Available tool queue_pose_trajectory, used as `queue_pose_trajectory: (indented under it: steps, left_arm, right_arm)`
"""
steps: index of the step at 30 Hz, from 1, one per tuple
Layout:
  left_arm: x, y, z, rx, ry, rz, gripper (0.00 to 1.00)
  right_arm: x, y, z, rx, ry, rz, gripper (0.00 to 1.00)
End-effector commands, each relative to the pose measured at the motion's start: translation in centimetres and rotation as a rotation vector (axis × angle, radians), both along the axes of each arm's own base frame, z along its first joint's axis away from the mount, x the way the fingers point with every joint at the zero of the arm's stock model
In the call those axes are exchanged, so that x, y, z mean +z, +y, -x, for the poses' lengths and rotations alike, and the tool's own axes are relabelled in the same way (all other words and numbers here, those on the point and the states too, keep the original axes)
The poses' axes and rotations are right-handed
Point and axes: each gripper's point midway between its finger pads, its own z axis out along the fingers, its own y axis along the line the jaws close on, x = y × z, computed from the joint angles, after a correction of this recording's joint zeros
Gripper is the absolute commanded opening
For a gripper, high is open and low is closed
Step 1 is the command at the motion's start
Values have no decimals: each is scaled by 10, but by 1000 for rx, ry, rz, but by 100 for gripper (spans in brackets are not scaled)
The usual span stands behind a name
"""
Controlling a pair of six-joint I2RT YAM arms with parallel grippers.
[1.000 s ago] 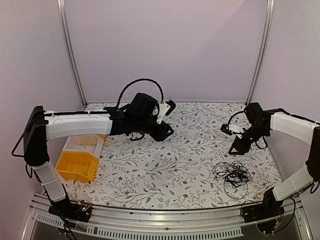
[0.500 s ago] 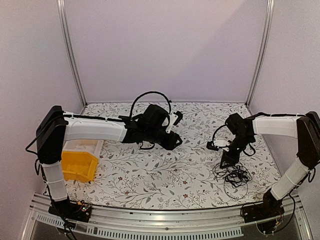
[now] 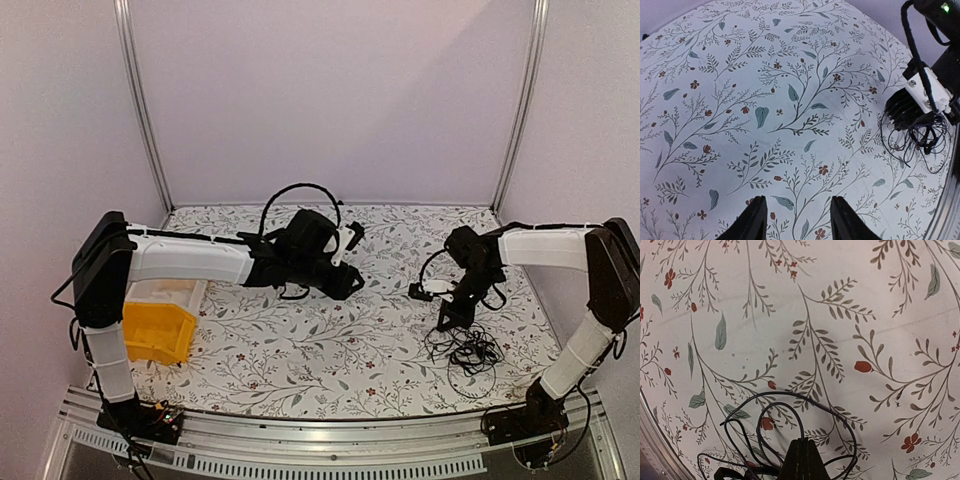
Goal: Untangle the cables
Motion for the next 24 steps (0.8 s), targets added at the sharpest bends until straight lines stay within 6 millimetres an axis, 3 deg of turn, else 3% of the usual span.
queue_pose_trajectory:
  steps: [1, 3, 7, 12, 17, 24]
  left_arm:
    - [8, -4, -3, 0, -20, 45, 43]
    - [12, -9, 0, -23, -23, 77, 43]
    - [40, -30, 7, -98, -28, 221, 44]
    - [100, -49, 36, -231, -186, 453, 45]
    - [137, -58, 49, -281, -287, 572, 48]
    - [148, -82, 61, -366, -292, 627, 49]
  right_arm:
    - [51, 22, -19, 12, -82, -112, 0]
    - [82, 33, -22, 27, -124, -187, 0]
    - [140, 52, -26, 58, -201, -329, 0]
    - [187, 67, -28, 72, -240, -443, 0]
    - [211, 74, -31, 82, -253, -484, 0]
    - [222, 78, -34, 82, -258, -511, 0]
